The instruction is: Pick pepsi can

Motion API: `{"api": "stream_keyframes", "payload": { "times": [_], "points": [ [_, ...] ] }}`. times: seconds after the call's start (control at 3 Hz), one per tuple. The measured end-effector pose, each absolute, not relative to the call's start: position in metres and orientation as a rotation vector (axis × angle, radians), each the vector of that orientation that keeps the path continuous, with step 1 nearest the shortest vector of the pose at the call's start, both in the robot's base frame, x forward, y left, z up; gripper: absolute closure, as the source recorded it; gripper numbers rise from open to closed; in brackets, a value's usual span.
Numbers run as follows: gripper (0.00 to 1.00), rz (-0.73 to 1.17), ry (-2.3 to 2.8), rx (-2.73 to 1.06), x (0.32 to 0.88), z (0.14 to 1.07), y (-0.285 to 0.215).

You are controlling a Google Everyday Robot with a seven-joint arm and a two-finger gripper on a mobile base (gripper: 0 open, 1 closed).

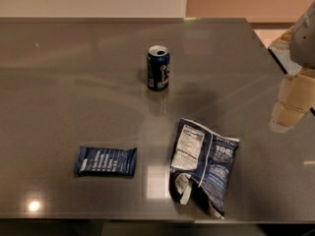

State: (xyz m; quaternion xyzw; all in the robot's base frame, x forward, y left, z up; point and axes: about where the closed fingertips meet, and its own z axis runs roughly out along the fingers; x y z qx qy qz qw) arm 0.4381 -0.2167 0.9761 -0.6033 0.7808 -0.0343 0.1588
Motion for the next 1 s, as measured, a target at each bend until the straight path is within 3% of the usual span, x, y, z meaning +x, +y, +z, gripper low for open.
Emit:
{"api": "stream_keyframes", "payload": {
  "times": [0.33, 1.0],
  "points": [
    [0.00, -0.098, 2.232, -1.725, 0.438, 0.976, -0.217],
    [0.00, -0.005, 2.151, -1.671, 0.502, 0.972, -0.196]
  ]
}}
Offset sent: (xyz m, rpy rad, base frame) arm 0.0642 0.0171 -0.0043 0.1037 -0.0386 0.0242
